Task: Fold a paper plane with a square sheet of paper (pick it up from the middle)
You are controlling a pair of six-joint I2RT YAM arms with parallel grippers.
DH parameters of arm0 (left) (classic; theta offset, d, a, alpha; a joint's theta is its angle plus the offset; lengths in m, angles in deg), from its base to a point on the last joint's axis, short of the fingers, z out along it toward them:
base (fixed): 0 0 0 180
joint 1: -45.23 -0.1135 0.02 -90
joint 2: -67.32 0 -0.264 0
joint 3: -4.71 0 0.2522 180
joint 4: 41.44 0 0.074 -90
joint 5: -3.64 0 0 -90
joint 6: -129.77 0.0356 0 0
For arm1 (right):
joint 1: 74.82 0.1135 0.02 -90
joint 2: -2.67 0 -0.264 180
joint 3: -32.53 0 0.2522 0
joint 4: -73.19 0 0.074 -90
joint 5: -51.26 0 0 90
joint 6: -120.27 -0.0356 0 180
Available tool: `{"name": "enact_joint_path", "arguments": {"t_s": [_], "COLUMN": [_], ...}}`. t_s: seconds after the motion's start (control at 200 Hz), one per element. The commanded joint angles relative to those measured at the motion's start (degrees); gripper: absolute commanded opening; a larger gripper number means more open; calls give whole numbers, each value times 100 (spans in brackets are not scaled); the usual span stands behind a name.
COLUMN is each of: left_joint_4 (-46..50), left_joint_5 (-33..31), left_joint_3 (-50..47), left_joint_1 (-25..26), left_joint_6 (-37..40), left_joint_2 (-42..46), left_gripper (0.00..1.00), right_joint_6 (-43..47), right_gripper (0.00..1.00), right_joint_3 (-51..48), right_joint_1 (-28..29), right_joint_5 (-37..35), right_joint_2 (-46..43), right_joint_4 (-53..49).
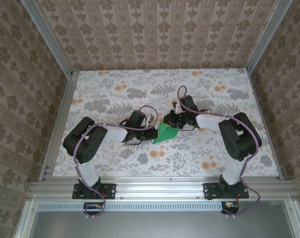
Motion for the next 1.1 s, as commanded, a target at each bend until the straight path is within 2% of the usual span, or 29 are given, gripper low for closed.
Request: {"name": "enact_joint_path", "arguments": {"t_s": [0.0,0.195,0.3,0.685,1.095], "left_joint_4": [830,996,1089,1370,1474], "left_joint_5": [0,-39,-42,112,237], "left_joint_3": [4,61,106,191,307], "left_joint_1": [-42,-42,-42,-43,-25], "left_joint_6": [-169,-212,-171,71,128], "left_joint_2": [-340,-324,-324,-453,-583], "left_gripper": [0,0,0,0,0], "right_joint_6": [37,23,94,375,397], "right_gripper": [10,10,10,10,11], "right_joint_3": [146,58,-76,-30,56], "right_joint_1": [15,156,152,-46,-66], "right_joint_5": [156,148,-134,-179,-109], "right_joint_2": [20,219,242,818,-145], "right_joint_4": [-23,62,8,-45,-400]}}
